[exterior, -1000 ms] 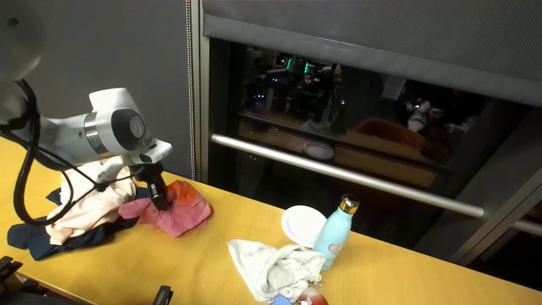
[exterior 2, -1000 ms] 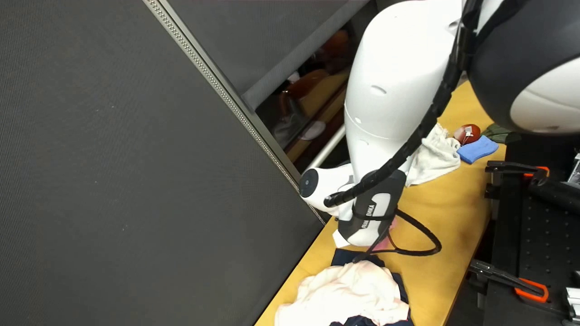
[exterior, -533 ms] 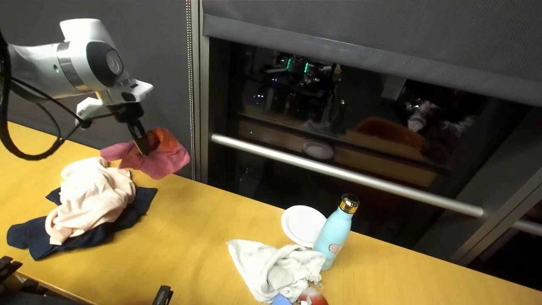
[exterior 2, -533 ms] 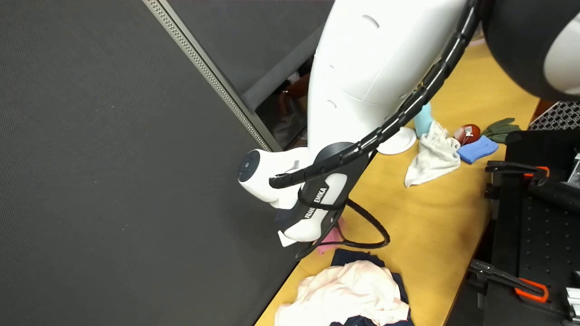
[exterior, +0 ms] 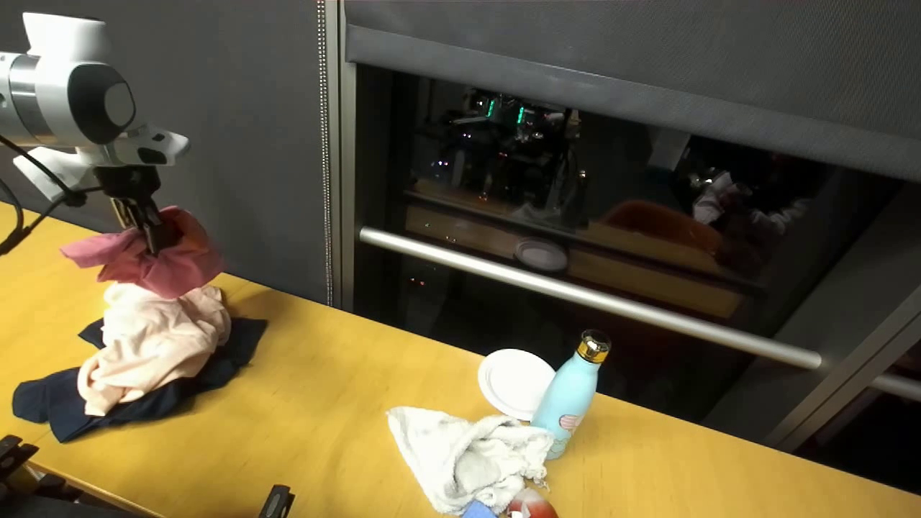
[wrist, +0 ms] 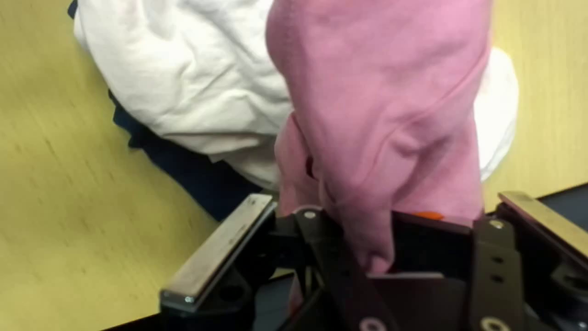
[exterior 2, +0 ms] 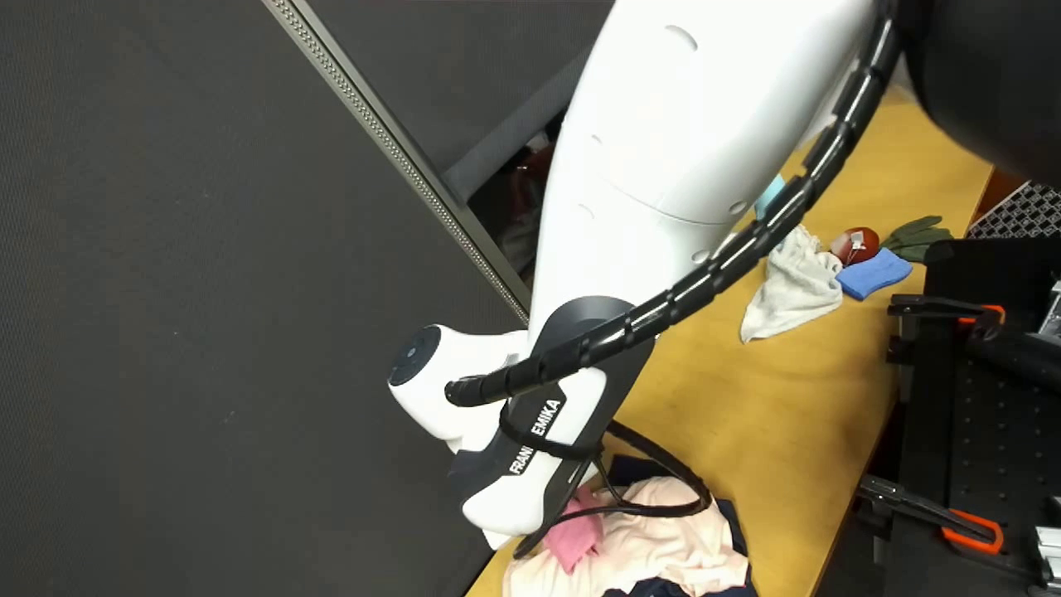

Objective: Put the pink cloth on the stack on clothes

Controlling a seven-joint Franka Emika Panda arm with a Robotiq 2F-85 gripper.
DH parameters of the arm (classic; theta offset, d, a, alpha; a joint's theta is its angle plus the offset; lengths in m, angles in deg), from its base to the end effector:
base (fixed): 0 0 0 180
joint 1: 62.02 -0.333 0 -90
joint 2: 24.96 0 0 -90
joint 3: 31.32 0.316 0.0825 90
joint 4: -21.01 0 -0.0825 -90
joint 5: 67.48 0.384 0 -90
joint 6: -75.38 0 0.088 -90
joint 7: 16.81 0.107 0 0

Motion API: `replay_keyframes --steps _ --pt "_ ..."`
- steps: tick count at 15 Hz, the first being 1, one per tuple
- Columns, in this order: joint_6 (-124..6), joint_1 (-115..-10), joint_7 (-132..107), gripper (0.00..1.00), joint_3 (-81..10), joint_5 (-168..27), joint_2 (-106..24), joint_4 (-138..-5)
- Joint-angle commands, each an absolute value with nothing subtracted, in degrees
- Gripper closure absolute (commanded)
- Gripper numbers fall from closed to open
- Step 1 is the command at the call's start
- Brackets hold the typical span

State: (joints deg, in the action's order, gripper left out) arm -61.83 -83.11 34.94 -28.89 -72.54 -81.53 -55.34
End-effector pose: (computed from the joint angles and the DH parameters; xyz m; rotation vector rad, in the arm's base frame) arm 0.6839 0.2890 0.1375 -3.0361 0.6958 -0.1203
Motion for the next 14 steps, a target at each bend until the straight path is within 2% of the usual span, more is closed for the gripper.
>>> replay_keyframes --steps 1,8,9,10,14 --pt "-61.69 -80.02 22.55 1.0 -23.73 -67.6 -84.65 -53.91" --pt "-56.54 -79.39 8.09 1.0 -22.12 -61.09 -90.63 -50.76" --pt "-55.65 -79.3 7.28 0.75 -22.04 -60.64 -90.87 -50.45" --pt "-55.93 -78.82 5.93 0.74 -21.42 -59.85 -90.41 -51.58" --pt "-56.16 -78.68 3.95 0.45 -21.31 -58.32 -86.88 -55.28"
